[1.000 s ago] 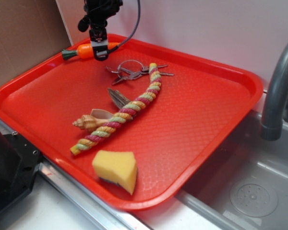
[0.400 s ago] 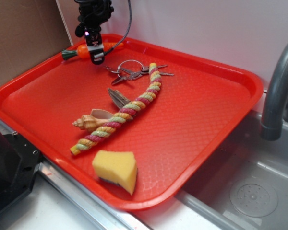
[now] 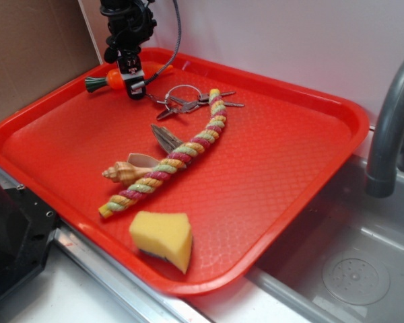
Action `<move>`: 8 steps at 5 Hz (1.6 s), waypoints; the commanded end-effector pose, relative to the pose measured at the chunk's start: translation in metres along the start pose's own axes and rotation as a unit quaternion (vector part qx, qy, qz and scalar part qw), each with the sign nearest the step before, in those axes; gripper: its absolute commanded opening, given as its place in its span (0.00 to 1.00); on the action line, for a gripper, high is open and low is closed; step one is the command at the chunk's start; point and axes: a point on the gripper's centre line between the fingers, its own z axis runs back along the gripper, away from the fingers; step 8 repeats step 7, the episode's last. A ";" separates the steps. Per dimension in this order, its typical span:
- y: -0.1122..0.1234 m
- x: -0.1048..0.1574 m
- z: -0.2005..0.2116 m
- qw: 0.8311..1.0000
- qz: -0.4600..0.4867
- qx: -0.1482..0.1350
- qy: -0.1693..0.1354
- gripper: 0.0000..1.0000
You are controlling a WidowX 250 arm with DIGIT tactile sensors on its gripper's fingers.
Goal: Grab the carrot.
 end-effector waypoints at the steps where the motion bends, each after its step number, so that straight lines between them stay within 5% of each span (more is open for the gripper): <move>1: -0.063 0.017 0.046 0.996 -0.045 0.052 -0.049 0.00; 2: -0.081 0.003 0.090 0.994 -0.020 0.064 -0.087 0.00; 3: -0.105 -0.019 0.133 0.994 0.037 0.045 -0.095 0.00; 4: -0.120 -0.048 0.164 0.987 0.132 -0.028 -0.087 0.00; 5: -0.124 -0.061 0.173 0.971 0.221 -0.086 -0.021 0.00; 6: -0.132 -0.053 0.168 0.959 0.274 -0.067 0.010 0.00; 8: -0.135 -0.049 0.164 0.952 0.299 -0.057 0.015 0.00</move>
